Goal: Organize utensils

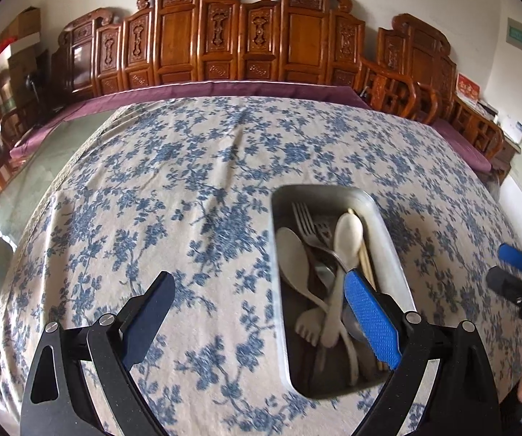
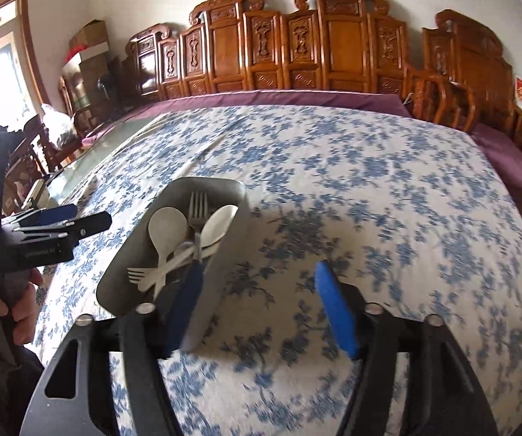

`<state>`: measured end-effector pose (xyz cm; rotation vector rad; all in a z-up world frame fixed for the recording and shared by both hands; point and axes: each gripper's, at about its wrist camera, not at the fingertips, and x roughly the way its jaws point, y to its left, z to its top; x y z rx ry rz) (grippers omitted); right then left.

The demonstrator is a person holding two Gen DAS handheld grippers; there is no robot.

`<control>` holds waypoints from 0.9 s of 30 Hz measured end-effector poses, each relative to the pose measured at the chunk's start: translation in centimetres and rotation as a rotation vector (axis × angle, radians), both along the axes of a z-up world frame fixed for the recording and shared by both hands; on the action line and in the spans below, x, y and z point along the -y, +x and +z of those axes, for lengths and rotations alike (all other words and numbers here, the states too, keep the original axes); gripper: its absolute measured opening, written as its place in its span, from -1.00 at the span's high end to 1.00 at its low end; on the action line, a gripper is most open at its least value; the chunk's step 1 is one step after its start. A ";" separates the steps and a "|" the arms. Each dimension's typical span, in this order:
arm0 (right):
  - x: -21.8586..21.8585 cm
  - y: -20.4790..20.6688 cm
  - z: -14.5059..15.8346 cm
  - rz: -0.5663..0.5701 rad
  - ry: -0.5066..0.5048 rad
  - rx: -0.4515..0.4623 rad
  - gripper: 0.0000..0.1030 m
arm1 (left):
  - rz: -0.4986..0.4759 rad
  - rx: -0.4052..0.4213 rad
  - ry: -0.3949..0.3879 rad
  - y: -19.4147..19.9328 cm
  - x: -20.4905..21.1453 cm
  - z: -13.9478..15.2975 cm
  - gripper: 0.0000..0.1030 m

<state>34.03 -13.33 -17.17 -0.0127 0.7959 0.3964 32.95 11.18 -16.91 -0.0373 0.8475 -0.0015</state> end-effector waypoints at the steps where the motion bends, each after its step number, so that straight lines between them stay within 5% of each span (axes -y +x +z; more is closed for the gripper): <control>1: 0.6 -0.7 0.3 -0.010 -0.005 0.009 -0.55 | -0.005 0.000 0.004 -0.3 0.4 0.0 -0.76; 8: 3.5 -4.2 1.7 -0.059 -0.005 0.045 -0.95 | -0.053 0.019 0.033 -4.2 3.8 0.9 -0.85; 27: 9.0 -14.2 4.9 -0.158 0.008 0.117 -0.95 | -0.112 0.042 0.001 -14.0 9.9 5.4 -0.85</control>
